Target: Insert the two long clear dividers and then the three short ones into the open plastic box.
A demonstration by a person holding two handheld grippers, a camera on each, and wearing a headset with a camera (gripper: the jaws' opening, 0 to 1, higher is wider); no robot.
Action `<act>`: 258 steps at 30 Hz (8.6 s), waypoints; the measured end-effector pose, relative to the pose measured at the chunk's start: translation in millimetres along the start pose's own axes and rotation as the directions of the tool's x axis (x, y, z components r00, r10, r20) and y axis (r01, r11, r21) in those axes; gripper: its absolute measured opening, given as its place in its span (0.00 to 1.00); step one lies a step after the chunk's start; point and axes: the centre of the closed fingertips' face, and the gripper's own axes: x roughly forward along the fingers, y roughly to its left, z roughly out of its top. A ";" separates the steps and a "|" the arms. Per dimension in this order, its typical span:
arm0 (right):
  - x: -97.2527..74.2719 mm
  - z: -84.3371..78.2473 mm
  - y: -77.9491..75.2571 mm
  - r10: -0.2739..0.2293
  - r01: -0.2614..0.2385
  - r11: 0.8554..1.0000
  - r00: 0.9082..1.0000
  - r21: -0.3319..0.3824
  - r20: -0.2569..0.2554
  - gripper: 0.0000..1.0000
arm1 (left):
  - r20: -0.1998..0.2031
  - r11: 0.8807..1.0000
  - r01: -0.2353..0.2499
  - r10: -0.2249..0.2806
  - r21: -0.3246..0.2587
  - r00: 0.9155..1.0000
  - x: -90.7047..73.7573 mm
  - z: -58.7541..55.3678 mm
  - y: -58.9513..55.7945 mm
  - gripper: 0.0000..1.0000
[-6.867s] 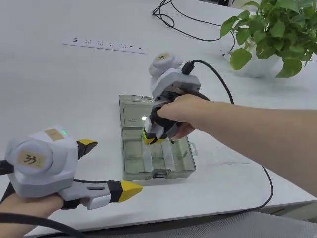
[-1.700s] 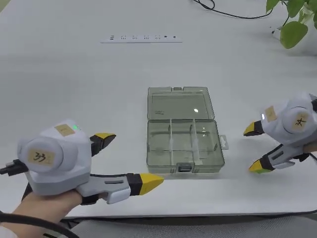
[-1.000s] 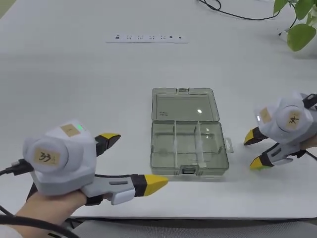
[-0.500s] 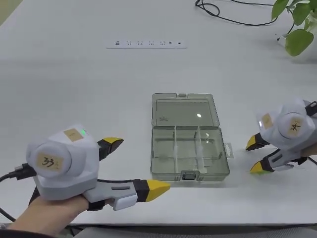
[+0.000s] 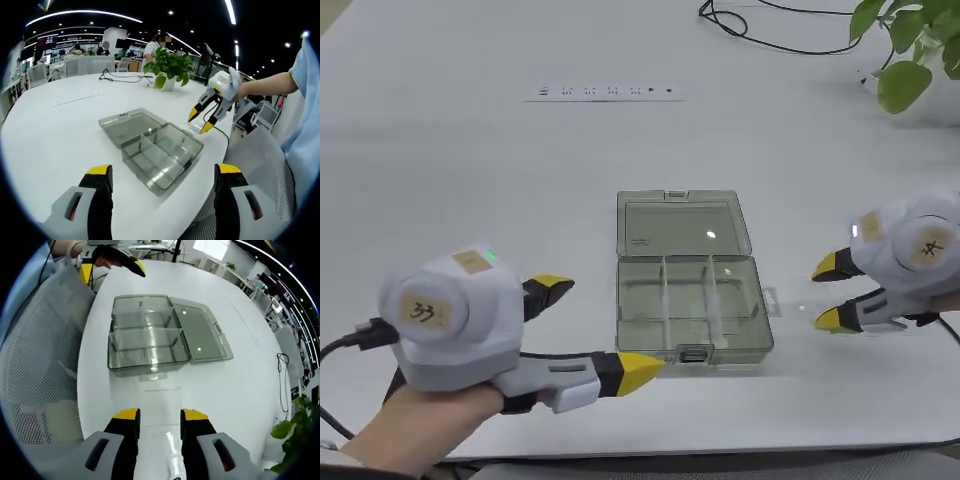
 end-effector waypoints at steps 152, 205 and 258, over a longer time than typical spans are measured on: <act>-3.9 179.4 33.1 0.279 -0.277 0.960 0.958 -0.036 0.066 0.03 | 0.019 0.975 0.053 -0.058 0.214 0.998 -8.9 -7.7 1.9 1.00; 56.6 174.5 28.6 0.284 -0.284 0.958 0.959 -0.051 -0.004 0.02 | 0.015 0.990 0.018 -0.020 0.139 1.000 -22.8 -24.9 14.2 0.95; 77.4 166.6 37.5 0.254 -0.260 0.961 0.965 -0.095 -0.070 0.02 | 0.009 0.990 0.027 -0.029 0.138 1.000 -20.2 -24.6 13.7 0.93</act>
